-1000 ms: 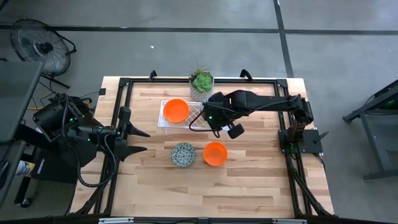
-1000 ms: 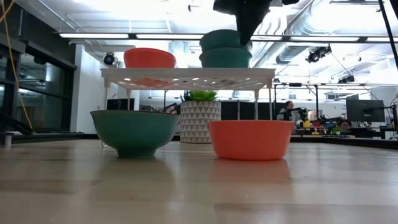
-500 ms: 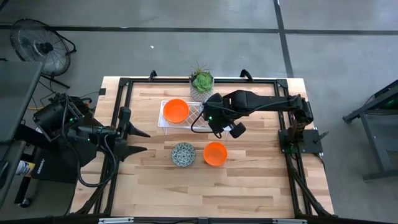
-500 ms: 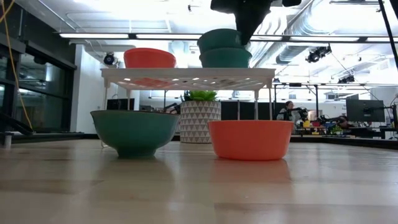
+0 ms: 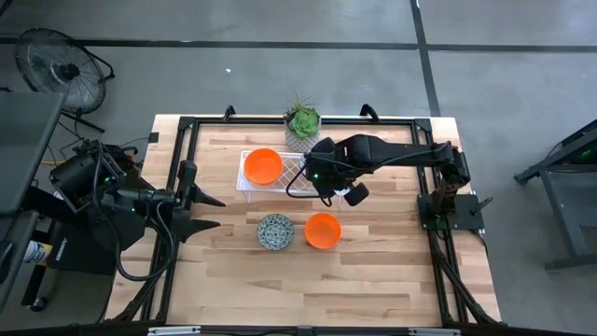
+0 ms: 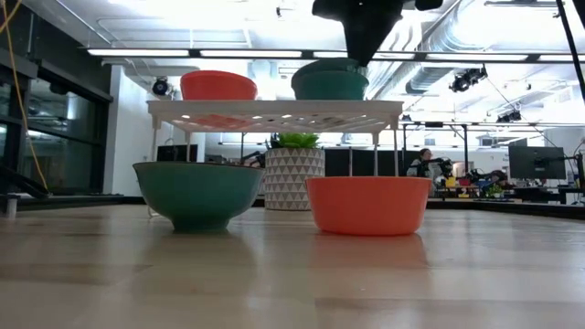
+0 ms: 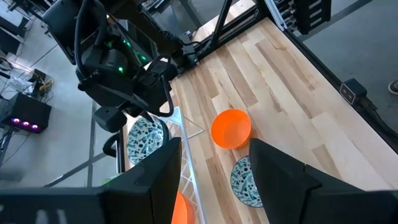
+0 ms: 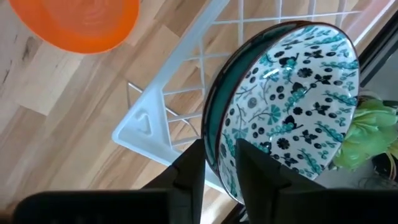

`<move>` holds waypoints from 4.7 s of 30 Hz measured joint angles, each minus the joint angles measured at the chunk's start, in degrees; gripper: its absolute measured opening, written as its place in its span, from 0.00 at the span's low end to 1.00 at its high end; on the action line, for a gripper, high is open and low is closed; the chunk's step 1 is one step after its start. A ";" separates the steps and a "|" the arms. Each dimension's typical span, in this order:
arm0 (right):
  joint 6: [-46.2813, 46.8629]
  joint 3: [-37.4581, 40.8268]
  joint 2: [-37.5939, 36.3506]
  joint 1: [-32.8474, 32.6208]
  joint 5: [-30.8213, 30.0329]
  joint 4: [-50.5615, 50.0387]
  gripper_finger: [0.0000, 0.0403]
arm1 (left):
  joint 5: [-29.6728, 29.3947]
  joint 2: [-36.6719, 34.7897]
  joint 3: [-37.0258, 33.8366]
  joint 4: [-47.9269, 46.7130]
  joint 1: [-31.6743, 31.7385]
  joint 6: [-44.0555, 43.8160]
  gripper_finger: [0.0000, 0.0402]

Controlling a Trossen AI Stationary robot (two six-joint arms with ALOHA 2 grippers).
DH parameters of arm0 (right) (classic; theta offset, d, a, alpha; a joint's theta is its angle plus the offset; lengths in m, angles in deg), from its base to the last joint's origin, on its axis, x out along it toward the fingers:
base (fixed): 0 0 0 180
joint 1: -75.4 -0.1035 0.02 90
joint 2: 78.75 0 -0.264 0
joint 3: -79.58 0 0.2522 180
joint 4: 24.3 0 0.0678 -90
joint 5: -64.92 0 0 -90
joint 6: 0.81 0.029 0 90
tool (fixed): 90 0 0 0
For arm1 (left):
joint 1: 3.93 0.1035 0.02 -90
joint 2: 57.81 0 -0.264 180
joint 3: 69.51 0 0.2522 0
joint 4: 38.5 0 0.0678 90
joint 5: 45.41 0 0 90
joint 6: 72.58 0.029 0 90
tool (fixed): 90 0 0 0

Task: Pick & Place Mini bowls
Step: Stack the right blue bowl on the blue bowl on the shelf

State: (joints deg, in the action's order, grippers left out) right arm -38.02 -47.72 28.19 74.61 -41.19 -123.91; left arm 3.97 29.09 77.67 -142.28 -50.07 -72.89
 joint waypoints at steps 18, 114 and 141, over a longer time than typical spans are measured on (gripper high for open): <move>5.49 0.00 0.00 0.00 -0.13 0.80 0.18 | 0.07 0.00 0.00 0.00 -0.01 0.04 0.46; 55.32 6.31 -6.15 0.39 7.95 17.09 0.02 | 1.50 -0.02 0.00 0.00 0.01 1.62 0.46; 57.62 62.90 -28.60 -17.32 -40.66 96.64 0.00 | -2.70 2.95 0.02 0.01 0.03 9.15 0.46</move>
State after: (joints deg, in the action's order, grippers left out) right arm 19.60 15.18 -0.41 57.29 -81.85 -27.28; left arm 1.26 32.03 77.70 -142.28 -50.04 -63.75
